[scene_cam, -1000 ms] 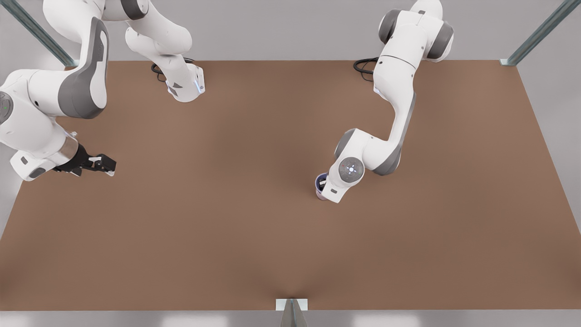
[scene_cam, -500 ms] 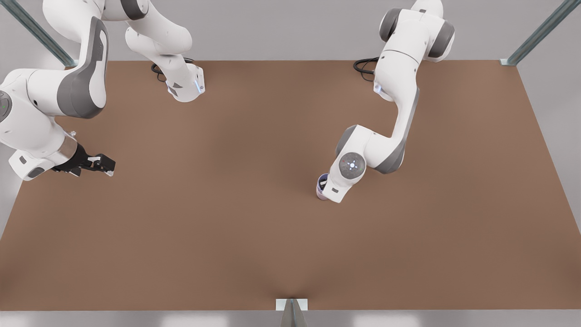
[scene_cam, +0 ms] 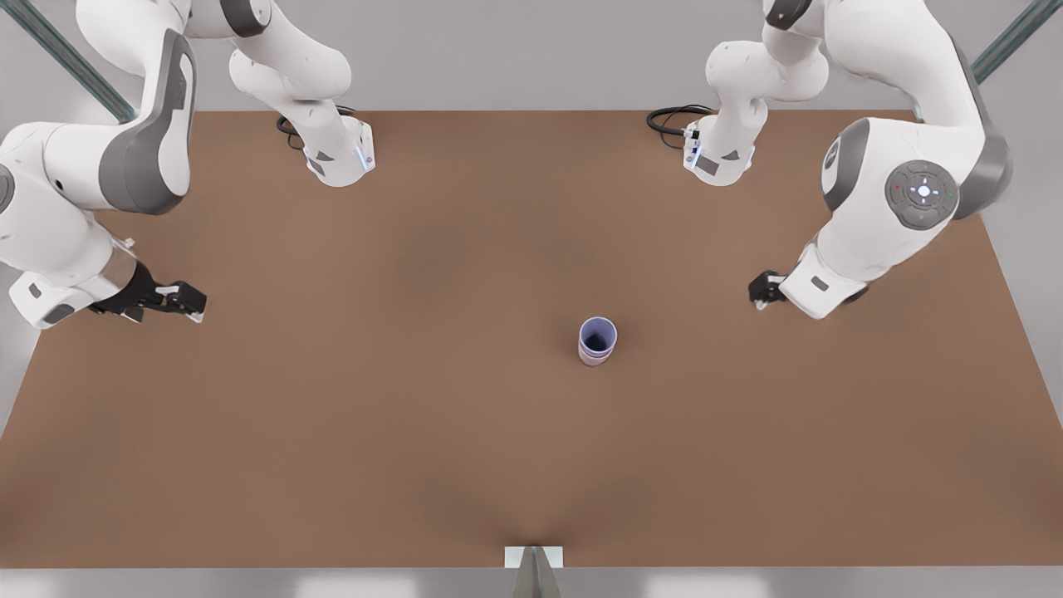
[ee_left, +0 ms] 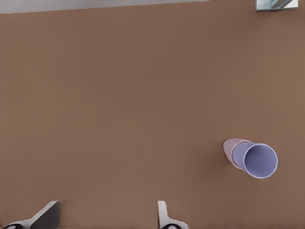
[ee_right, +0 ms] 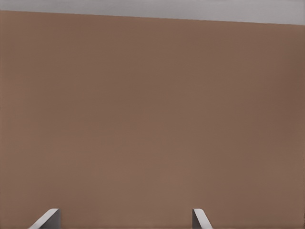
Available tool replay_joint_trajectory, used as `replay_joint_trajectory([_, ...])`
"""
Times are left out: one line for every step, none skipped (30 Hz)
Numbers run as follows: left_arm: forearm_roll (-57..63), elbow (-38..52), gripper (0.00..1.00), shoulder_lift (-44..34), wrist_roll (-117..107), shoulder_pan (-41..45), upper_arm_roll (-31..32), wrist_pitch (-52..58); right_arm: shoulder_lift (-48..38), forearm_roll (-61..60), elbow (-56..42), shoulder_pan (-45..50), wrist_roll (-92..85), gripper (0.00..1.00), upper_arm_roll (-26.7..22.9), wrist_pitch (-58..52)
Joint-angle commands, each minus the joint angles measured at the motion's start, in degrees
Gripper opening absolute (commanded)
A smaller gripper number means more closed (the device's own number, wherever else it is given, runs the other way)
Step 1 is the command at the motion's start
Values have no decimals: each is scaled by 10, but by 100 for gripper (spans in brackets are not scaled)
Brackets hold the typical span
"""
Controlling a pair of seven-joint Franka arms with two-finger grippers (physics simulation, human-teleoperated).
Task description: Stack the cups, with the pink cup at the bottom and the purple cup at the top
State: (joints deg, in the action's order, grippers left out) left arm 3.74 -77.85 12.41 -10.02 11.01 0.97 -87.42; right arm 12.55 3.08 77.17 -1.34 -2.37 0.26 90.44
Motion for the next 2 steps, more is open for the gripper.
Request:
replay_joint_trajectory([37, -1, 100, -1, 0, 0, 0, 0, 1, -1, -1, -1, 0, 100, 0, 0])
replay_joint_trajectory([38, -2, 100, -2, 0, 0, 1, 0, 1, -1, -1, -1, 0, 100, 0, 0])
